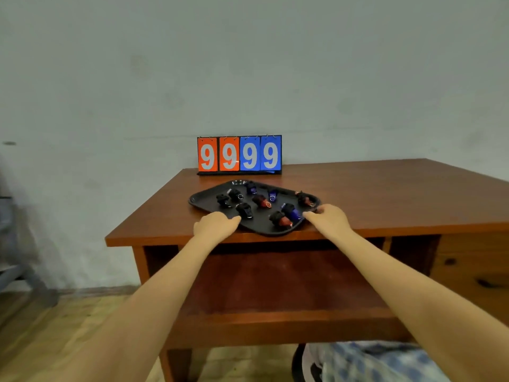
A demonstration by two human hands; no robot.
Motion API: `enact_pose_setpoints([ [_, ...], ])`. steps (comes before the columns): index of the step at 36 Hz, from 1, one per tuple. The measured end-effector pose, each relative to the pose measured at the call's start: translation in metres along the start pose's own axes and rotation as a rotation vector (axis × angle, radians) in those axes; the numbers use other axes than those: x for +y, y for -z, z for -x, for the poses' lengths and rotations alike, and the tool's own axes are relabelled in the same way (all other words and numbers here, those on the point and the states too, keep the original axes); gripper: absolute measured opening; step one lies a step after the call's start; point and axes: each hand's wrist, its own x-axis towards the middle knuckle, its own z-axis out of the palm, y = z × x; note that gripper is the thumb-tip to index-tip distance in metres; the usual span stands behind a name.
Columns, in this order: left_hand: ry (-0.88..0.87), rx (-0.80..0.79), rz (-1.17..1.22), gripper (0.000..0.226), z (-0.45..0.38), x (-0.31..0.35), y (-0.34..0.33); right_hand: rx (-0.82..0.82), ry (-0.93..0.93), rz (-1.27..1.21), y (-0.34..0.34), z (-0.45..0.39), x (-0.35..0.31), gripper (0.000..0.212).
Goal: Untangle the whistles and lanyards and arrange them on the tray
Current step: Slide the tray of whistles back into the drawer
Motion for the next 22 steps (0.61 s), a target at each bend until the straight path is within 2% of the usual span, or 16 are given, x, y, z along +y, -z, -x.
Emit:
enact_pose_setpoints([
  [6,-0.103,-0.074,0.091,0.052,-0.001,-0.004,0.004,0.012,-0.050,0.069,-0.003,-0.009,0.004,0.052],
  [11,-0.120,0.068,0.230,0.046,-0.012,-0.015,0.009,0.007,-0.081,0.129,-0.003,-0.020,0.002,0.050],
  [17,-0.030,0.251,0.219,0.047,-0.035,-0.042,0.010,-0.047,-0.106,0.183,0.006,-0.038,0.002,0.033],
  [20,0.070,0.335,0.243,0.030,-0.047,-0.056,0.011,-0.044,-0.106,0.206,0.010,-0.042,0.004,0.036],
  [22,0.150,0.346,0.282,0.028,-0.053,-0.060,0.013,-0.053,-0.105,0.215,0.014,-0.045,0.010,0.038],
])
